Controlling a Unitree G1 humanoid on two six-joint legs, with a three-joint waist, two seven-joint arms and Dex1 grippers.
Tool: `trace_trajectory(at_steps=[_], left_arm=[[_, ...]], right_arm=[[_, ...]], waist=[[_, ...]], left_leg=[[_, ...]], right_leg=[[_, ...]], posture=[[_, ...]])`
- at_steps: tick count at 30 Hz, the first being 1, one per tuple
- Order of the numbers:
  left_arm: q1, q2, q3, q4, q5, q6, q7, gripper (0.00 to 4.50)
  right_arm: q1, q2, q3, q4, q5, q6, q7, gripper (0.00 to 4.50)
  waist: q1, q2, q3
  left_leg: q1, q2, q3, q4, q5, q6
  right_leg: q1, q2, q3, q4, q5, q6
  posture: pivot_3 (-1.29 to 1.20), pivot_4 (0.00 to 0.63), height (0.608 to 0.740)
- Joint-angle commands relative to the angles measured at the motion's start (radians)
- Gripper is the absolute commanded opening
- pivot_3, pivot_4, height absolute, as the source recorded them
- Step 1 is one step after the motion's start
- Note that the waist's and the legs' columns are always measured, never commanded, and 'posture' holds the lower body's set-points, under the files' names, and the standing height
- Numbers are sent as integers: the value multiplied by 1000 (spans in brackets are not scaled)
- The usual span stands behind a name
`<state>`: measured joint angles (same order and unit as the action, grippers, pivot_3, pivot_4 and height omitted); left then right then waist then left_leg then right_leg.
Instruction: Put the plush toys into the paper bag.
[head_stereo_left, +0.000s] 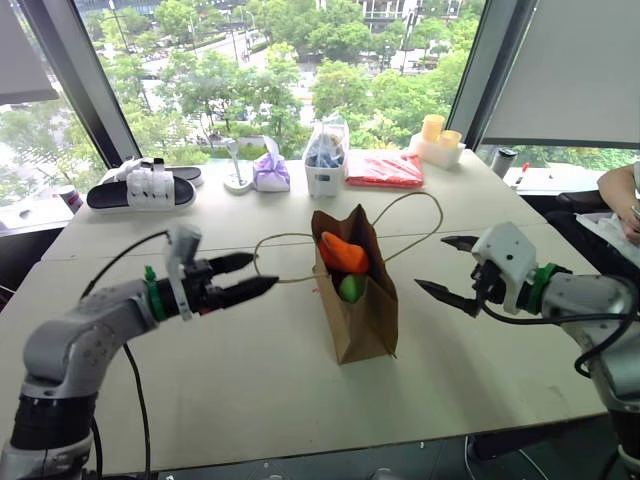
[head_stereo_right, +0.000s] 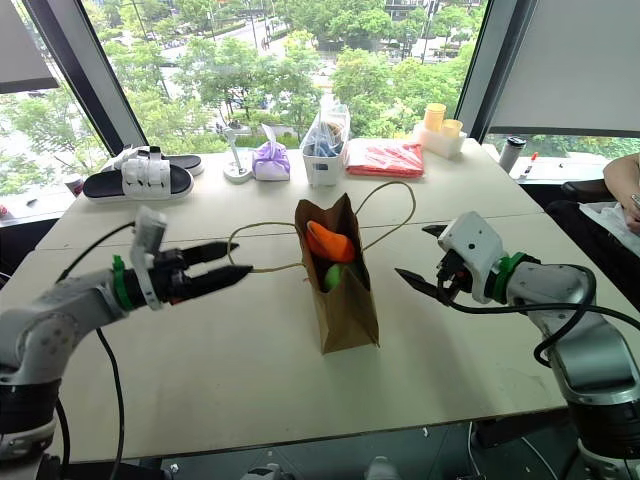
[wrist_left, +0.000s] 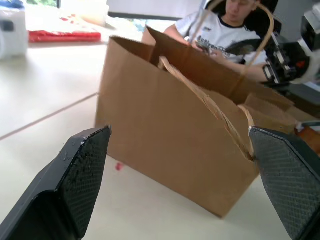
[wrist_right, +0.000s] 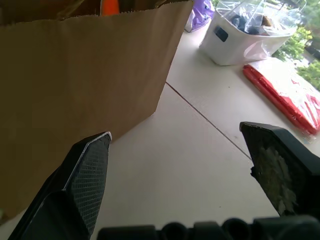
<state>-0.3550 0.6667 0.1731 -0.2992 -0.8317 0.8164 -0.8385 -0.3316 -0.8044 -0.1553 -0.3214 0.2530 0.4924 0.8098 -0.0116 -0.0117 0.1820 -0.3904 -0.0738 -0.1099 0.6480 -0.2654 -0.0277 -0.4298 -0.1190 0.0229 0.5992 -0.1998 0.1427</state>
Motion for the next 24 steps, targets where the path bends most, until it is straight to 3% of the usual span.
trace_trajectory(at_steps=[1,3,9,14,24], left_arm=[[29,-31,-89,-76,50,-51,-5,4500],[30,-52,-120,-89,60,-59,-3,4500],[-37,-158,-243,-85,122,-99,20,4500],[-76,-176,-278,-86,120,-79,-9,4500],[-79,-170,-291,-111,102,-50,-27,4500]], right_arm=[[-47,44,6,69,35,-23,-4,3975],[-61,66,14,98,44,-24,-1,3231],[-86,91,45,64,140,53,61,30],[-92,82,84,-44,258,207,98,30],[-105,131,196,-113,284,265,68,30]], waist=[[1,0,0],[3,0,0],[3,0,0],[-1,0,0],[3,0,0]], left_leg=[[0,0,0,0,0,0],[0,0,0,0,0,0],[0,0,0,0,0,0],[0,0,-1,0,0,0],[0,0,-1,1,0,1]], right_leg=[[0,0,0,0,0,0],[0,0,0,0,0,0],[1,0,0,0,0,-1],[1,0,0,0,0,-1],[1,0,-1,0,0,0]], posture=[[0,150,740],[0,150,740],[0,150,740],[0,150,740],[0,150,740]])
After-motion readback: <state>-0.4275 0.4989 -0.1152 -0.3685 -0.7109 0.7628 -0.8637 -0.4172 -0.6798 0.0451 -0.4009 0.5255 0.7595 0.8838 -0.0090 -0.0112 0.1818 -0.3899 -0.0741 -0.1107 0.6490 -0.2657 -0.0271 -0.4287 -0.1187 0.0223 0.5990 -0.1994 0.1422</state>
